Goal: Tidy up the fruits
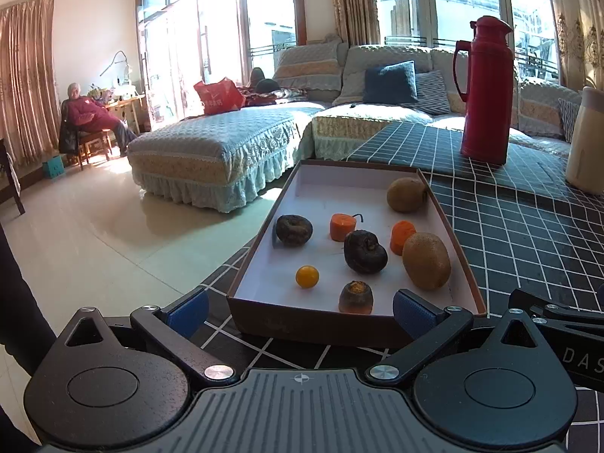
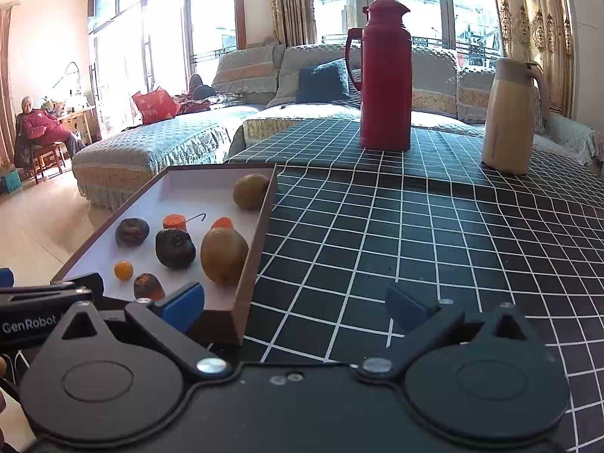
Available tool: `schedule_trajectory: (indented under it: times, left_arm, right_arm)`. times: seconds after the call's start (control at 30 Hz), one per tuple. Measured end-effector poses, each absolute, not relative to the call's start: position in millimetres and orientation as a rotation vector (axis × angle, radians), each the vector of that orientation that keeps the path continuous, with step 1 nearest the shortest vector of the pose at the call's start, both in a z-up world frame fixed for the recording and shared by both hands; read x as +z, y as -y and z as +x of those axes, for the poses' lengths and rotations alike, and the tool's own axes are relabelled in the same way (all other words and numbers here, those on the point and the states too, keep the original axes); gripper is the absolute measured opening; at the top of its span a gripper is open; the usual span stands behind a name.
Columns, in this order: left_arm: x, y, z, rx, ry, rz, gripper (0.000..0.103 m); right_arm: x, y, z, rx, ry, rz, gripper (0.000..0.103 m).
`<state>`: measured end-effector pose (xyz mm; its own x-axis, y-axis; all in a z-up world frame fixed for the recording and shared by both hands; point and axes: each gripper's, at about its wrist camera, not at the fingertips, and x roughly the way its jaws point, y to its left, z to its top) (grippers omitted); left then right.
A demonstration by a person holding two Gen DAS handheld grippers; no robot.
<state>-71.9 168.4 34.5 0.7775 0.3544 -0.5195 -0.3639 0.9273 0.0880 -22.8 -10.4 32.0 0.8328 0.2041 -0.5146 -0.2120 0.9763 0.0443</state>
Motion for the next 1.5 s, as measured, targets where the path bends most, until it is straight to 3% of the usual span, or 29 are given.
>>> schedule_trajectory:
  times: [1.5]
  left_arm:
    - [22.7,-173.9,-72.6,0.365,-0.538,-0.031,0.103]
  right_arm:
    - [21.1,1.2,-15.9,0.186,-0.582,-0.031,0.103]
